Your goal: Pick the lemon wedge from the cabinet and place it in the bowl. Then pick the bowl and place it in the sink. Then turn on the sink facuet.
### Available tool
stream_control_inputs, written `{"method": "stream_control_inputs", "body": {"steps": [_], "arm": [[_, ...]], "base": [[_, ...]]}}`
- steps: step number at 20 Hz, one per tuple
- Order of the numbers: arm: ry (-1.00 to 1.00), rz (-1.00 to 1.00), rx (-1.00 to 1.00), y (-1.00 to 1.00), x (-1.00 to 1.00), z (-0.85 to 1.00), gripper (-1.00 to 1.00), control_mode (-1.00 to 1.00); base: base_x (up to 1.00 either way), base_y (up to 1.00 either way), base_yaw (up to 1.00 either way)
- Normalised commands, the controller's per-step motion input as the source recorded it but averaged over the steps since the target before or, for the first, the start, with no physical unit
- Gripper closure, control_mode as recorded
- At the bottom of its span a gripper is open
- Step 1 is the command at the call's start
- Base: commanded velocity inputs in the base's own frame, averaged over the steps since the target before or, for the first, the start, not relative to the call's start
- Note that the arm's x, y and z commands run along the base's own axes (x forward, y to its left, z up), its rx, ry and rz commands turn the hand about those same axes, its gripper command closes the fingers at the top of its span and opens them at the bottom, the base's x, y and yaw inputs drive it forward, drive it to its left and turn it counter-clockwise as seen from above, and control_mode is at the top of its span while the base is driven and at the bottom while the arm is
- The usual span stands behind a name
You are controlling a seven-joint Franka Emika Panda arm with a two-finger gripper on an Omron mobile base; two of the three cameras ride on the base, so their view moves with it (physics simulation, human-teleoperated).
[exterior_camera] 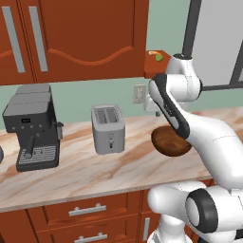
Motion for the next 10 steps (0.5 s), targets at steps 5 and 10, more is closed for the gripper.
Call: {"method": "stream_control_inputs", "body": {"steps": [5, 10], "arm": [[-0.16, 0.02, -0.03, 0.00, -0.28, 0.18, -1.00, -1.00], [-0.34, 0.00, -0.11, -0.01, -0.43, 0.38, -1.00, -1.00]], "base": [[0.00, 0.00, 0.00], [0.00, 0.00, 0.00]]}}
